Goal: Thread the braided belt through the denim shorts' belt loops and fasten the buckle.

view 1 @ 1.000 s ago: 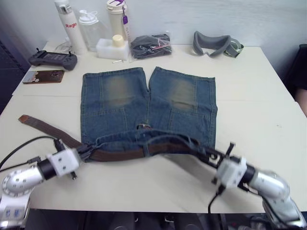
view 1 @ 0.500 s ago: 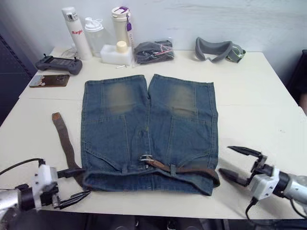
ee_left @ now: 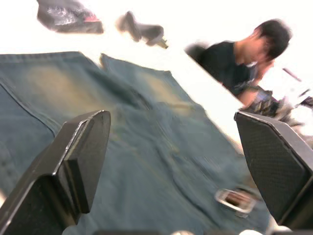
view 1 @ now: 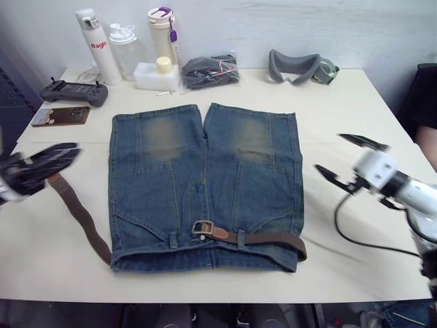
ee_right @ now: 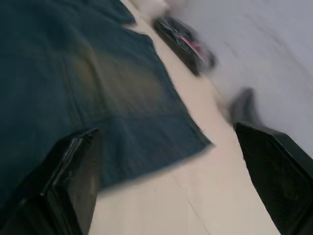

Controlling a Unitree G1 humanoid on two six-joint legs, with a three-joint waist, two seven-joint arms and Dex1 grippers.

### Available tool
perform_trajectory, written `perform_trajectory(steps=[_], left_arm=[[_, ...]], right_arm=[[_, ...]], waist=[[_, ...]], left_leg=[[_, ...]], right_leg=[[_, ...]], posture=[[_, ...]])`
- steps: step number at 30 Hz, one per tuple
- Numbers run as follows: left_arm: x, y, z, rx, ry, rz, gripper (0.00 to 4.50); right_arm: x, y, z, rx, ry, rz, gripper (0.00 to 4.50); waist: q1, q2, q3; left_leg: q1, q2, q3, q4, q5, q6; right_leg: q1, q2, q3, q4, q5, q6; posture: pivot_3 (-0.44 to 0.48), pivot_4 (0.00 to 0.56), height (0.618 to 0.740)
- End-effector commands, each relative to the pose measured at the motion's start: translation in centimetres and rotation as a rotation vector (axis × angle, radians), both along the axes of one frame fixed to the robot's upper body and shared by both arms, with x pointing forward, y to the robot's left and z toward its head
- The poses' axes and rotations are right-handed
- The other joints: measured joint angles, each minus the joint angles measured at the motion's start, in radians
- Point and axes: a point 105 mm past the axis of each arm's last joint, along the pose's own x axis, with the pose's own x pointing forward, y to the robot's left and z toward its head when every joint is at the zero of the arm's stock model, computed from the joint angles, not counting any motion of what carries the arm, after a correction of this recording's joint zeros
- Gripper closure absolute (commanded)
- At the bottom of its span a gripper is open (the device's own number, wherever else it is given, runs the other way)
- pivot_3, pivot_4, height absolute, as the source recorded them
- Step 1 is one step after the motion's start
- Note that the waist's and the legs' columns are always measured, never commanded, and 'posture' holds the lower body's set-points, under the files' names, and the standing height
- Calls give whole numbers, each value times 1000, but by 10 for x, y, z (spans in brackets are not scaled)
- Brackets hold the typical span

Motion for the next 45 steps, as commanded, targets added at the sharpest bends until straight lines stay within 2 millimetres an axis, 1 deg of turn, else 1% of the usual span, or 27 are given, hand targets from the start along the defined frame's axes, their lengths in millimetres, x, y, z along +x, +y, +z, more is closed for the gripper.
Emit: perform_trajectory(steps=[1, 2, 3, 4, 5, 6, 7, 9, 11, 13, 14, 15, 17, 19, 20, 22, 24, 25, 26, 28, 30, 33, 36, 38, 40, 42, 45], left_arm=[[41, -27, -30, 209, 104, 98, 73], [50, -36, -33, 239, 110, 105, 73], [54, -46, -38, 290, 107, 86, 73], [56, -58, -41, 346, 81, 40, 73], [56, -66, -47, 370, 101, 19, 73], [57, -71, -57, 427, 121, 9, 73], [57, -72, -69, 509, 136, 7, 73], [54, -68, -88, 607, 177, 10, 73], [50, -65, -105, 623, 235, 21, 73], [44, -66, -117, 640, 264, 3, 73], [42, -67, -120, 637, 270, -8, 595], [38, -73, -120, 628, 270, -33, 825], [34, -79, -119, 614, 267, -56, 1606], [31, -85, -118, 591, 265, -68, 2268], [30, -87, -117, 580, 263, -72, 2790], [29, -92, -112, 548, 256, -87, 3585], [30, -102, -99, 482, 232, -104, 4204], [31, -108, -90, 441, 215, -113, 4500], [33, -114, -81, 396, 199, -121, 4500], [38, -126, -65, 322, 160, -142, 4500], [47, -137, -56, 282, 135, -145, 4500], [65, -149, -52, 289, 104, -130, 4500], [80, -162, -49, 306, 78, -129, 4500], [96, -170, -48, 330, 51, -101, 4500], [111, -177, -48, 367, 17, -71, 4500], [120, -185, -45, 356, -5, -60, 4500], [129, -200, -39, 295, -16, -58, 4500]], right_arm=[[5, 32, -9, 141, 397, 68, 0], [6, 39, -11, 141, 460, 75, 0], [7, 44, -15, 119, 507, 81, 0], [7, 48, -20, 98, 551, 84, 0], [7, 51, -26, 82, 596, 77, 0], [6, 54, -33, 54, 639, 79, 0], [4, 56, -40, 30, 674, 78, 0], [2, 54, -53, -3, 742, 47, 0], [0, 48, -68, -36, 807, -7, 0], [-4, 40, -83, -53, 879, -67, 0], [-6, 38, -87, -58, 903, -81, 0], [-7, 38, -90, -45, 919, -90, 245], [-9, 39, -91, -20, 934, -95, 785], [-12, 44, -88, 2, 927, -73, 1542], [-13, 46, -85, 13, 925, -61, 2109], [-16, 47, -79, 15, 913, -39, 3008], [-16, 41, -67, 0, 879, -16, 3765], [-13, 36, -59, 5, 862, -27, 4204], [-9, 29, -50, 3, 837, -42, 4483], [6, 13, -33, -19, 757, -101, 4483], [23, -2, -21, -56, 673, -168, 4483], [49, -12, -7, -97, 566, -237, 4483], [66, -12, -1, -129, 495, -272, 4483], [78, -11, 1, -137, 460, -305, 4483], [88, -16, -1, -176, 423, -360, 4483], [95, -24, -1, -201, 382, -418, 4483], [102, -31, 0, -228, 319, -476, 4483]], waist=[[5, 0, 0], [7, 1, 0], [7, 0, 0], [7, 0, 0], [5, 0, 0], [3, 0, 0], [3, 0, 0], [3, 3, -1], [3, 4, -2], [2, 4, -3], [0, 4, -6], [0, 3, -9], [0, 1, -13], [1, 0, -17], [1, -1, -19], [3, -1, -21], [4, -1, -21], [6, 0, -21], [8, 0, -21], [16, 1, -18], [20, 0, -14], [23, 0, -12], [23, 0, -12], [23, -1, -11], [23, -1, -11], [23, -1, -11], [22, -1, -11]], left_leg=[[-1, 0, 0, -1, 1, -1], [-4, -1, -1, -1, 2, -1], [-9, -1, -2, 0, 3, 1], [-16, -1, -2, 1, 4, 2], [-20, -1, -2, 1, 5, 2], [-21, -2, -1, 1, 5, 3], [-21, -2, 0, 0, 4, 4], [-21, -2, 0, -3, 4, 4], [-17, -3, 1, -5, 5, 5], [-5, -3, 0, -11, 6, 3], [1, -3, 0, -14, 7, 2], [5, -3, 0, -16, 7, 2], [11, -3, 0, -18, 5, 1], [20, -3, 0, -22, 2, -2], [20, -3, 0, -23, 0, -1], [20, -3, 0, -25, -1, 2], [20, -4, 0, -28, 2, -3], [20, -4, 0, -29, 2, -4], [19, -4, 0, -30, 2, -3], [17, -5, 0, -31, 3, -2], [15, -5, 0, -31, 4, 0], [8, -8, 0, -30, 9, 2], [2, -9, 1, -29, 12, 4], [2, -9, 2, -30, 13, 4], [-2, -9, 3, -30, 14, 5], [-3, -9, 3, -29, 14, 5], [-5, -9, 3, -29, 14, 5]], right_leg=[[0, 0, 0, -2, 0, 0], [-1, 0, -1, -3, 0, 0], [-4, 0, -2, -5, 1, 1], [-10, 0, -3, -5, 2, 3], [-14, -1, -3, -6, 2, 4], [-15, -1, -2, -8, 2, 4], [-14, -1, -2, -10, 2, 4], [-14, -1, -2, -14, 2, 4], [-11, -1, -1, -15, 2, 4], [-1, -1, -2, -17, 2, 4], [4, -1, -2, -19, 3, 4], [8, -1, -2, -20, 3, 4], [14, -1, -2, -22, 3, 4], [22, -2, -2, -26, 3, 4], [23, -2, -2, -27, 3, 4], [23, -2, -2, -29, 3, 4], [22, -1, -2, -31, 3, 4], [22, -1, -2, -32, 3, 4], [22, -1, -2, -33, 3, 4], [21, -1, -3, -35, 3, 4], [19, -2, -3, -36, 4, 7], [13, -3, -3, -38, 8, 11], [8, -3, -2, -38, 11, 11], [7, -3, -2, -38, 11, 11], [3, -3, -2, -36, 11, 11], [1, -3, -2, -35, 11, 11], [0, -4, -2, -35, 11, 11]], posture=[[0, 150, 683], [0, 150, 683], [0, 150, 683], [0, 150, 683], [0, 150, 683], [0, 150, 683], [0, 150, 683], [0, 150, 683], [0, 150, 683], [0, 150, 683], [0, 150, 683], [0, 150, 683], [0, 150, 683], [0, 150, 683], [0, 150, 683], [0, 150, 683], [0, 150, 683], [0, 150, 683], [0, 150, 683], [0, 150, 683], [0, 150, 683], [0, 150, 683], [0, 150, 683], [0, 150, 683], [0, 150, 683], [0, 150, 683], [0, 150, 683]])
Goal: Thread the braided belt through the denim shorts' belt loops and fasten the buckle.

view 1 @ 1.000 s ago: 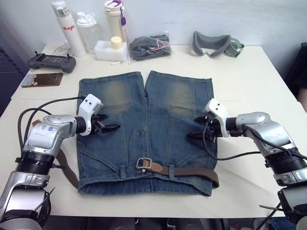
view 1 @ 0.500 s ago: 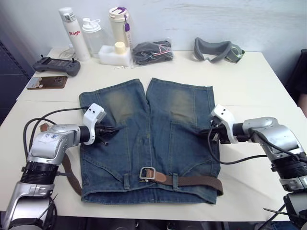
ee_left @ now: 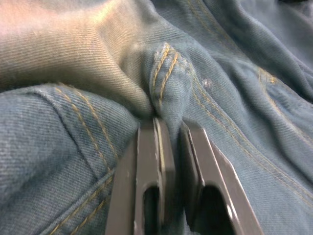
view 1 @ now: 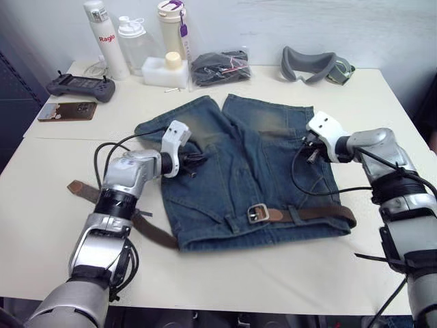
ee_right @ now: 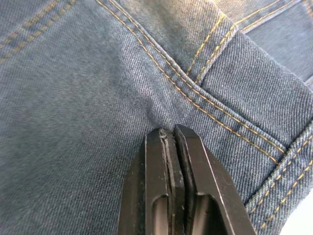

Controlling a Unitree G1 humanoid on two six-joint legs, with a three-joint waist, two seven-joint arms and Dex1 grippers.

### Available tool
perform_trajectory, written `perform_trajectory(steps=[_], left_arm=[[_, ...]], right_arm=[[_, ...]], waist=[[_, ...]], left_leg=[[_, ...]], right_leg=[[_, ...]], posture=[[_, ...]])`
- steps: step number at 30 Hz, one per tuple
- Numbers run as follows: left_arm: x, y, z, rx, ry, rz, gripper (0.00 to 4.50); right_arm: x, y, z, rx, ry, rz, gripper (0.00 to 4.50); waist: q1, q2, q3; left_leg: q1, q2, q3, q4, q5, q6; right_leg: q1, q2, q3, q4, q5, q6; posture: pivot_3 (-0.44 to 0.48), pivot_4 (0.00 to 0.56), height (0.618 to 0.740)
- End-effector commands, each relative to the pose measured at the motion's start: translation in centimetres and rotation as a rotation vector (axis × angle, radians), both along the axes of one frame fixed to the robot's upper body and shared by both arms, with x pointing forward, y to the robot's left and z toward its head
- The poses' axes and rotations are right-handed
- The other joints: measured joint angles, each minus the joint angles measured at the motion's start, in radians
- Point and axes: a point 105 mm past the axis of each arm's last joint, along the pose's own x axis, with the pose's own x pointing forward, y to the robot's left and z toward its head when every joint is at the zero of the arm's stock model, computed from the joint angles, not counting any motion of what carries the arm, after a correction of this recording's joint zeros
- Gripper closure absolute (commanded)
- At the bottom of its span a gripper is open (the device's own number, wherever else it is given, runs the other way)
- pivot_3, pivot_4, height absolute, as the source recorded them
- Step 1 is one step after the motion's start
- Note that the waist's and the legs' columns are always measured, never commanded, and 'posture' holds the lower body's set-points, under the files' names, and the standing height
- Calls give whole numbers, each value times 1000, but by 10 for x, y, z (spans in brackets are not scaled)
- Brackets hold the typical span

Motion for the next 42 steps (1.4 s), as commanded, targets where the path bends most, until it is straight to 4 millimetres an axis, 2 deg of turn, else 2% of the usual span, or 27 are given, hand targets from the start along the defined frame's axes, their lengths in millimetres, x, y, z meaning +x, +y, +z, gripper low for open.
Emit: perform_trajectory(steps=[1, 4, 8, 9, 10, 11, 14, 16, 18, 21, 24, 27, 30, 32, 34, 36, 39, 42], left_arm=[[11, -12, 16, -48, -61, 5, 4500], [10, -21, 14, -75, -35, -14, 4500], [6, -25, 9, -88, -13, -39, 4500], [8, -22, 11, -101, -19, -22, 4500], [9, -20, 15, -122, -26, -10, 3506], [10, -19, 21, -150, -33, -8, 3286], [9, -14, 37, -224, -35, 3, 1997], [0, -2, 48, -259, -28, 5, 1041], [-15, 14, 54, -286, -2, 1, 141], [-54, 57, 64, -332, 81, 31, 31], [-82, 81, 75, -351, 123, 57, 31], [-93, 111, 93, -413, 116, 172, 31], [-97, 152, 88, -433, 115, 390, 31], [-101, 171, 78, -417, 128, 499, 31], [-108, 216, 55, -433, 168, 785, 31], [-119, 241, 36, -425, 204, 981, 31], [-127, 249, 17, -399, 237, 1145, 31], [-116, 233, 9, -389, 272, 1215, 31]], right_arm=[[8, -11, 14, -58, -106, -47, 4483], [13, -11, 17, -43, -158, -70, 4483], [19, -14, 30, -7, -256, -122, 4483], [19, -12, 32, 19, -265, -123, 3923], [20, -11, 36, 32, -278, -116, 3639], [20, -10, 41, 41, -298, -111, 3343], [21, -8, 59, 68, -353, -96, 1981], [19, -4, 71, 114, -350, -64, 872], [14, 1, 79, 166, -330, -16, 14], [-8, 16, 93, 276, -244, 147, 0], [-46, 42, 89, 290, -108, 398, 0], [-101, 72, 73, 296, 102, 660, 0], [-131, 91, 64, 321, 241, 786, 0], [-139, 97, 61, 318, 280, 816, 0], [-140, 101, 59, 330, 299, 829, 0], [-138, 104, 59, 339, 299, 829, 0], [-132, 106, 58, 336, 291, 825, 0], [-129, 112, 57, 343, 293, 840, 0]], waist=[[0, 0, 0], [0, 0, 0], [-2, 0, 0], [-2, 0, 0], [-2, 0, 0], [-3, 0, 0], [-11, 0, 0], [-20, 0, 0], [-28, 0, 0], [-40, 2, 1], [-29, 2, 2], [-13, 1, 2], [-7, 1, 3], [-12, 1, 3], [-19, -1, 4], [-23, -7, 7], [-21, -11, 10], [-6, -16, 12]], left_leg=[[-1, 0, 0, 0, 0, 0], [-4, 0, -1, 2, 0, 0], [-11, 0, -1, 7, 0, 0], [-15, 0, -1, 10, 0, 0], [-15, 0, -1, 12, 0, 1], [-15, 0, -1, 13, 1, 1], [-15, 0, 0, 15, 1, 1], [-15, 0, 0, 15, 2, 0], [-15, 1, -1, 14, 2, 0], [-14, 2, 0, 9, 3, -1], [-13, 3, -3, 4, 4, -3], [-13, 3, -5, 1, 4, -4], [-12, 1, -6, 2, 5, -4], [-8, -1, -5, 2, 5, -3], [-4, -1, -6, 2, 6, -2], [2, -1, -7, 0, 5, -1], [4, -1, -7, -2, 5, -2], [4, -2, -8, -1, 8, -4]], right_leg=[[0, 0, 0, 0, 0, 0], [-2, 0, -1, 1, 0, 0], [-10, 0, -1, 7, 0, 0], [-14, 0, 0, 12, 0, 0], [-15, 0, 0, 13, 0, 0], [-15, 0, 0, 15, 0, 0], [-15, 0, 1, 17, 0, 0], [-15, 0, 1, 18, 0, 0], [-15, 0, 1, 18, 0, 0], [-16, 2, 4, 16, 0, -1], [-16, 4, 4, 13, 0, -1], [-15, 5, 4, 11, 0, -1], [-13, 3, 4, 10, 0, -1], [-10, 1, 4, 10, 1, -1], [-6, 0, 3, 8, 4, 0], [1, 0, 3, 6, 6, 0], [2, -1, 2, 5, 10, 0], [3, -2, 1, 4, 12, 1]], posture=[[0, 150, 683], [0, 150, 683], [0, 150, 683], [0, 150, 683], [0, 150, 683], [0, 150, 683], [0, 150, 683], [0, 150, 683], [0, 150, 683], [0, 150, 683], [0, 150, 683], [0, 150, 683], [0, 150, 683], [0, 150, 683], [0, 150, 683], [0, 150, 683], [0, 150, 683], [0, 150, 683]])
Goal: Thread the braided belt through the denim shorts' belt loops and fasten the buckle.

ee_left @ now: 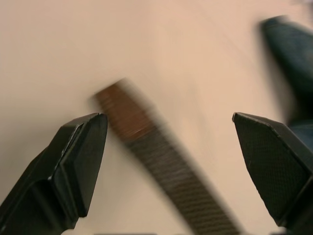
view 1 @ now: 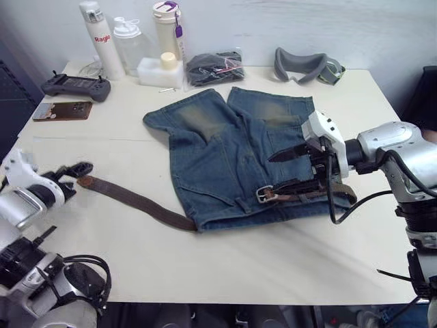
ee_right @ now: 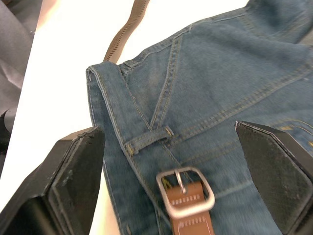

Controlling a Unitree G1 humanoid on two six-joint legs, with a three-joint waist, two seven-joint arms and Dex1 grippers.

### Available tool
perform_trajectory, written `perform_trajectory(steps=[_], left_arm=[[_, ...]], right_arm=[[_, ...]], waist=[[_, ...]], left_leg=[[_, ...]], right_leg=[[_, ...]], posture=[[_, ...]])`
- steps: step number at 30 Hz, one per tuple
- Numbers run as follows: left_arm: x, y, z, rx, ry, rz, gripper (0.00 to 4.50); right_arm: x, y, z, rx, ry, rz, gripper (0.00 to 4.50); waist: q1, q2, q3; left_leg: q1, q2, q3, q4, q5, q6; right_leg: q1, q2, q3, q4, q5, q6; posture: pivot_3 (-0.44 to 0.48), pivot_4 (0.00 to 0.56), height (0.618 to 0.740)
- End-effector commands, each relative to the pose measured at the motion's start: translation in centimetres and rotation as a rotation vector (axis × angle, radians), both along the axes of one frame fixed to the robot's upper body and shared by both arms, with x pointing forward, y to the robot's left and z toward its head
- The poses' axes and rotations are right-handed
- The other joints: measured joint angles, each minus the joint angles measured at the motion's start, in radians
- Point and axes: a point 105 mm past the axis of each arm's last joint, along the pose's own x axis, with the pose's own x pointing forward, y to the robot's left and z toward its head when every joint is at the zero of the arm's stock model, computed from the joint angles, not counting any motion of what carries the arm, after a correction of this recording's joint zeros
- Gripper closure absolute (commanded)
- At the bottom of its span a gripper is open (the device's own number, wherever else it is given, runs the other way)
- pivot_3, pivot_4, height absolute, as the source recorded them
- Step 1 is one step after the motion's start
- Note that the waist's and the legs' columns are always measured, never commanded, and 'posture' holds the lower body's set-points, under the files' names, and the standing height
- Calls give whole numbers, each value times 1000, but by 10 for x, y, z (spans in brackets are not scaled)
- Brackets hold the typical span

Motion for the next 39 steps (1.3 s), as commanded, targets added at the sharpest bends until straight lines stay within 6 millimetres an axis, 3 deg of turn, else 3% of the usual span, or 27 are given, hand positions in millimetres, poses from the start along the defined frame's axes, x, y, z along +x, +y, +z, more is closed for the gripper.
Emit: perform_trajectory(steps=[1, 4, 10, 13, 16, 24, 27, 32, 35, 36, 39], left_arm=[[7, -9, 12, 44, -9, 70, 31], [12, -17, 12, 20, -8, 93, 31], [19, -31, 3, -17, 38, 101, 31], [34, -54, 5, -39, 57, 54, 31], [43, -71, -3, -20, 149, 41, 31], [42, -78, -25, 37, 313, 56, 31], [43, -83, -32, 68, 366, 44, 904], [46, -88, -30, 71, 374, 36, 3078], [51, -89, -18, 81, 320, 15, 4226], [54, -90, -11, 88, 283, 0, 4456], [60, -89, 13, 176, 153, -32, 4456]], right_arm=[[0, 9, 11, 24, -37, 41, 0], [3, 24, 10, 83, -9, 52, 0], [4, 55, -14, 60, 24, 91, 0], [9, 68, -21, 72, 17, 79, 0], [13, 72, -19, 103, 12, 52, 0], [12, 69, -23, 129, 61, 4, 0], [13, 69, -26, 132, 64, -20, 0], [17, 67, -30, 122, 54, -60, 0], [20, 65, -30, 123, 48, -87, 0], [21, 65, -30, 122, 45, -96, 0], [24, 63, -31, 119, 37, -111, 0]], waist=[[15, -1, 0], [17, -1, 0], [15, -1, 0], [19, -1, 0], [31, -1, 0], [32, 0, -1], [30, 3, -2], [35, 3, -2], [44, 3, -2], [45, 3, -2], [44, 3, -2]], left_leg=[[0, 0, 0, 0, 0, 0], [0, -1, 0, 0, 0, -1], [-1, 0, 1, -3, 0, -1], [-1, 0, 1, -3, 0, -1], [-1, -2, 0, -1, 1, -1], [-1, -5, 0, -2, 1, -1], [-1, -5, 1, -3, 1, -1], [-1, -5, 1, -3, 0, -2], [-1, -5, 0, -2, -1, -5], [-1, -6, 0, -2, -1, -6], [-1, -7, -1, -2, -1, -6]], right_leg=[[0, 0, 0, 0, 0, 0], [0, 0, 0, -1, 1, 0], [-1, 1, -1, -2, 1, 0], [-1, 0, -1, -3, 1, 0], [0, -1, -2, -3, 1, 0], [0, -3, -2, -3, 2, 3], [0, -3, -1, -3, 2, 3], [0, -3, -1, -3, 2, 3], [0, -4, -2, -3, 2, 3], [0, -4, -3, -2, 2, 3], [0, -5, -3, -2, 3, 3]], posture=[[0, 150, 683], [0, 150, 683], [0, 150, 683], [0, 150, 683], [0, 150, 683], [0, 150, 683], [0, 150, 683], [0, 150, 683], [0, 150, 683], [0, 150, 683], [0, 150, 683]])
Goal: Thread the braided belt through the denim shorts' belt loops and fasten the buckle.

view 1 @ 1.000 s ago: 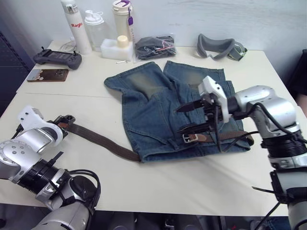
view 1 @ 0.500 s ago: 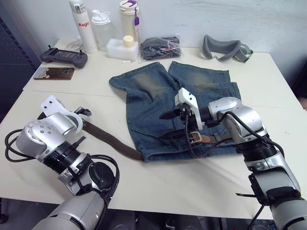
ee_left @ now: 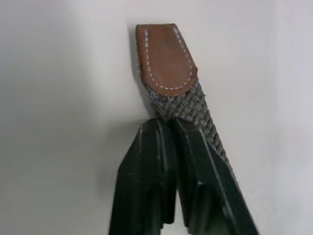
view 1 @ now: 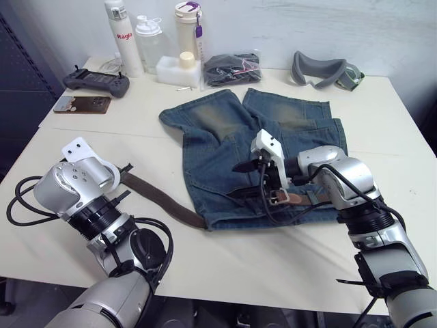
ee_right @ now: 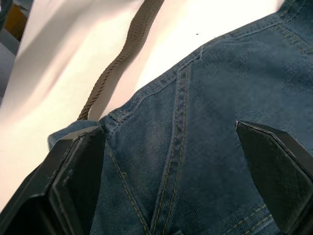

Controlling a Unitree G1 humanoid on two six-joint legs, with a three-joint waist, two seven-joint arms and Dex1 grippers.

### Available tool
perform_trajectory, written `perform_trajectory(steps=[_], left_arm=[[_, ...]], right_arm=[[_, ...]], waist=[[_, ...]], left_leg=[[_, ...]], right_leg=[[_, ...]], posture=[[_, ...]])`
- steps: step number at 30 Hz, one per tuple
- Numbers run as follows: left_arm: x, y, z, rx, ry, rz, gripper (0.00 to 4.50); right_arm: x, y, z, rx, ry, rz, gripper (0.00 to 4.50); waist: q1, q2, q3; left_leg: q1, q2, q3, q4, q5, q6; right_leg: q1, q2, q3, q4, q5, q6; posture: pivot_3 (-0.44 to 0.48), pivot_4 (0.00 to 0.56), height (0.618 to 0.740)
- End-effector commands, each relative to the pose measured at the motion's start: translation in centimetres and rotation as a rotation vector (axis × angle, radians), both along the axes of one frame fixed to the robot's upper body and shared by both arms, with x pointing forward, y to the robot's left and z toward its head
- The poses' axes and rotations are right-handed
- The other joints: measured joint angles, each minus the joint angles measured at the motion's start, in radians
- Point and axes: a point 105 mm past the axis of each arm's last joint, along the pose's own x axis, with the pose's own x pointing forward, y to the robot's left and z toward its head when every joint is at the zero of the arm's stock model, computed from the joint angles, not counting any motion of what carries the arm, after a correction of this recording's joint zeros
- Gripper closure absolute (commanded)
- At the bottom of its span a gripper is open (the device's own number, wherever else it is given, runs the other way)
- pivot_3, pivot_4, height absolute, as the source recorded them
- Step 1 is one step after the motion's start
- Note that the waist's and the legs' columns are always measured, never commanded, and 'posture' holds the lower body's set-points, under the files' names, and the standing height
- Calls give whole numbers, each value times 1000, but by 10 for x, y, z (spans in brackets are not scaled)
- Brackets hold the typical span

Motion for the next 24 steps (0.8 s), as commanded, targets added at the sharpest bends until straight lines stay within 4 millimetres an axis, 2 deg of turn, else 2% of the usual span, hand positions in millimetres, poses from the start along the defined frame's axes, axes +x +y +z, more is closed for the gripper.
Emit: perform_trajectory(steps=[1, 2, 4, 6, 12, 17, 20, 24], left_arm=[[12, -19, 21, 75, -131, -144, 4456], [13, -21, 28, 89, -169, -160, 4456], [21, -37, 69, 142, -434, -270, 4456], [18, -57, 97, 161, -635, -393, 4456], [-7, -103, 138, 41, -1025, -698, 4456], [-29, -138, 143, -59, -1126, -986, 4456], [-37, -156, 136, -62, -1106, -1163, 4456], [-39, -181, 125, -55, -1063, -1376, 4456]], right_arm=[[2, -2, 13, 19, -60, -9, 0], [2, -2, 13, 18, -62, -12, 0], [5, -4, 18, 24, -74, -26, 0], [8, -7, 23, 35, -87, -44, 0], [12, -27, 53, 133, -118, -135, 0], [5, -40, 94, 406, -37, -191, 0], [-3, -45, 106, 514, 26, -184, 0], [-7, -44, 120, 651, 109, -187, 0]], waist=[[-3, -1, 0], [-4, -1, 1], [-7, -1, 1], [-8, -1, 1], [-16, -1, 1], [-26, -1, 1], [-29, 0, 1], [-28, 1, 2]], left_leg=[[0, 0, 0, 0, 0, 0], [-2, 0, 0, 0, 0, 0], [-4, 0, 0, 0, 0, 0], [-10, 1, -1, 0, 2, 3], [-14, 3, -1, -3, 4, 7], [-13, 3, -2, -8, 6, 10], [-12, 3, -5, -9, 7, 11], [-11, 3, -5, -10, 8, 11]], right_leg=[[0, 0, 0, 0, 0, 0], [-1, 0, 0, -1, 0, 0], [-3, 0, -1, -2, 0, 0], [-7, 2, -2, -4, 0, 0], [-7, 5, -3, -14, 0, 0], [-5, 5, -4, -18, 0, 0], [-1, 6, -6, -21, 0, 0], [-1, 6, -7, -21, 0, -1]], posture=[[0, 150, 683], [0, 150, 683], [0, 150, 683], [0, 150, 683], [0, 150, 683], [0, 150, 683], [0, 150, 683], [0, 150, 683]])
